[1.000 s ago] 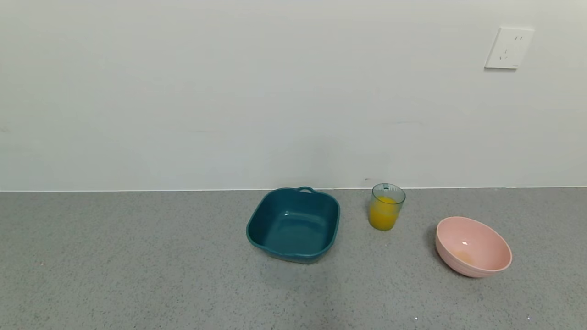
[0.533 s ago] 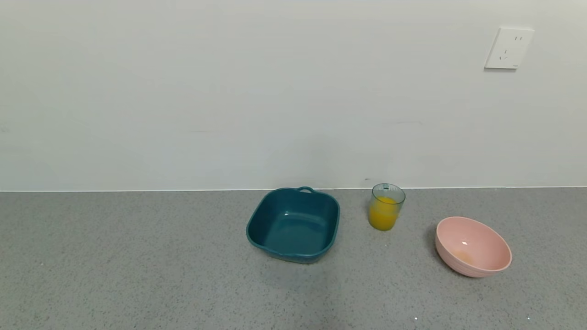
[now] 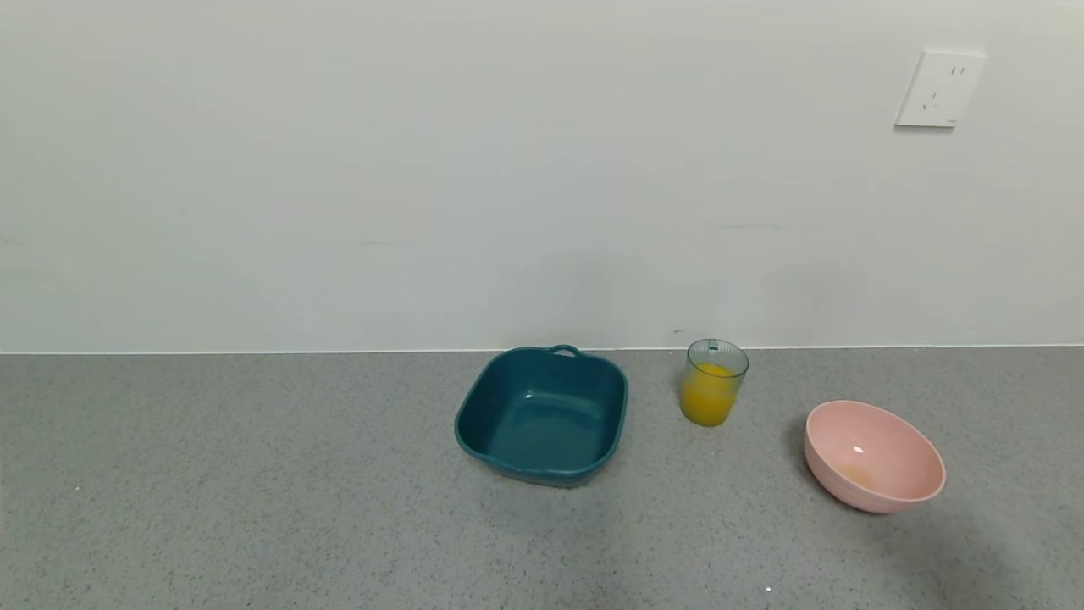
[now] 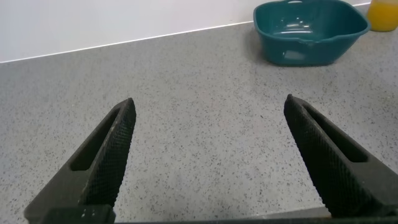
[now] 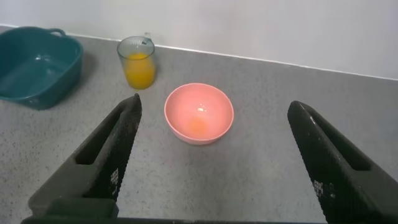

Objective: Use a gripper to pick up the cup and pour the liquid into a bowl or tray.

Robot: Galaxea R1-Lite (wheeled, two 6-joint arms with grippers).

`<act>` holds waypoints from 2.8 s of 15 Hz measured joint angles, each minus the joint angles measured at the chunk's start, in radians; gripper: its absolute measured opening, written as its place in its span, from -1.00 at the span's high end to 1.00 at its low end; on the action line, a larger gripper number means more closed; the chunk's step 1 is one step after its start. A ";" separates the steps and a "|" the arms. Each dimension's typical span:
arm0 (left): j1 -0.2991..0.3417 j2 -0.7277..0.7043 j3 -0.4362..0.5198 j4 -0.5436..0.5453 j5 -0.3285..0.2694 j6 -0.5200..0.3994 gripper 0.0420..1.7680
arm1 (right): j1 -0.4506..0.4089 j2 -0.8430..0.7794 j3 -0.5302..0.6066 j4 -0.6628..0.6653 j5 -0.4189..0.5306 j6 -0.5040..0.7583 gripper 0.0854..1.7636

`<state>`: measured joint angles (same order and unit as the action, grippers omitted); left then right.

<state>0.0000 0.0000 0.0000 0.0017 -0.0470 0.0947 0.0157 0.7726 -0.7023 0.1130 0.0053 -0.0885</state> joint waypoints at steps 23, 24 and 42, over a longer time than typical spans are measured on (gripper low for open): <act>0.000 0.000 0.000 0.000 0.000 0.000 -0.94 | 0.431 1.215 -0.123 -0.760 -0.362 0.283 -0.94; 0.000 0.000 0.000 0.000 0.000 0.000 -0.94 | 0.431 1.249 -0.127 -0.784 -0.376 0.290 -0.94; 0.000 0.000 0.000 0.000 0.000 0.000 -0.94 | 0.433 1.623 -0.356 -1.081 -0.547 0.310 -0.94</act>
<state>0.0000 0.0000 0.0000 0.0017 -0.0470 0.0947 0.4491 2.3957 -1.0587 -0.9683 -0.5421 0.2217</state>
